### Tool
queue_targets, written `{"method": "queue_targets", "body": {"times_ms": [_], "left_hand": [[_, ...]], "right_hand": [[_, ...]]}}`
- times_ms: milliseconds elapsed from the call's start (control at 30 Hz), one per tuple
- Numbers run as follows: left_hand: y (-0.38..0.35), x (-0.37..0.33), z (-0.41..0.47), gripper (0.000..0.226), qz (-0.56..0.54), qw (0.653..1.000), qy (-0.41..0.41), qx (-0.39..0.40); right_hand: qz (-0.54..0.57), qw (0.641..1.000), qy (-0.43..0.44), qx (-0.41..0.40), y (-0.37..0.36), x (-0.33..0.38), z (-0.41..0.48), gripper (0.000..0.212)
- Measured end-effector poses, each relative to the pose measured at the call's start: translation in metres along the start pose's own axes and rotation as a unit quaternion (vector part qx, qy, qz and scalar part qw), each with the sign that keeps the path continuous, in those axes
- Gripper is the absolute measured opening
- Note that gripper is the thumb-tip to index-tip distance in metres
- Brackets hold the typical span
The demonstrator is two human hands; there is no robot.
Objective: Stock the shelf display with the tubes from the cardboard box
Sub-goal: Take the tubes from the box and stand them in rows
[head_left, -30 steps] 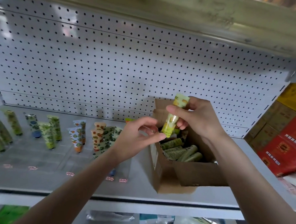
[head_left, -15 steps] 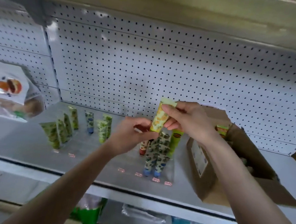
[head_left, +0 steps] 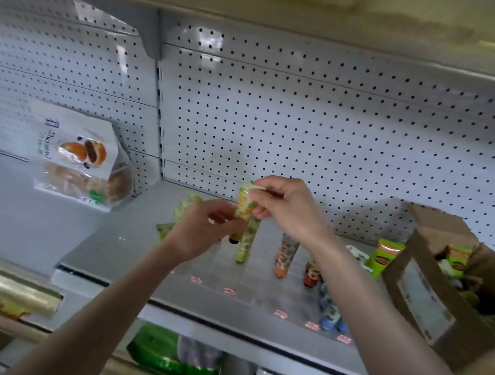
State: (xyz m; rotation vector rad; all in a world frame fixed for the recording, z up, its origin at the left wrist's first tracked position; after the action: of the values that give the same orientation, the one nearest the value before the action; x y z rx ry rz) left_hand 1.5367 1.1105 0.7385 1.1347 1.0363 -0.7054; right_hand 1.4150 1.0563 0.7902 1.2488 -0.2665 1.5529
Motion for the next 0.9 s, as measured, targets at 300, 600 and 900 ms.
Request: {"method": "queue_targets", "body": {"times_ms": [300, 600, 900], "left_hand": [[0.062, 0.023, 0.025, 0.019, 0.052, 0.996, -0.016, -0.065], [0.074, 0.028, 0.049, 0.008, 0.135, 0.989, -0.005, -0.053], [0.077, 0.032, 0.068, 0.01, 0.156, 0.986, 0.014, -0.051]], "right_hand": [[-0.008, 1.0, 0.006, -0.005, -0.051, -0.005, 0.035, 0.015], [-0.044, 0.999, -0.007, -0.015, -0.068, -0.025, 0.057, 0.004], [-0.116, 0.992, -0.016, 0.036, -0.081, -0.047, 0.07, 0.007]]}}
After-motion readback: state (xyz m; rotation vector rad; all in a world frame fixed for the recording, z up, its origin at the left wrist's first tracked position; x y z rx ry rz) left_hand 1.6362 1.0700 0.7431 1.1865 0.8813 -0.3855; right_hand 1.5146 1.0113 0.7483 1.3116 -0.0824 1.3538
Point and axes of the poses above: each hand's wrist, its own z-axis towards the middle knuckle, its own y-axis out of the back of the hand, x = y × z, the point moved 9 cm from there along z, towards the middle knuckle, and after that the axes turned 14 degrees about y, right-handed, at the moved point
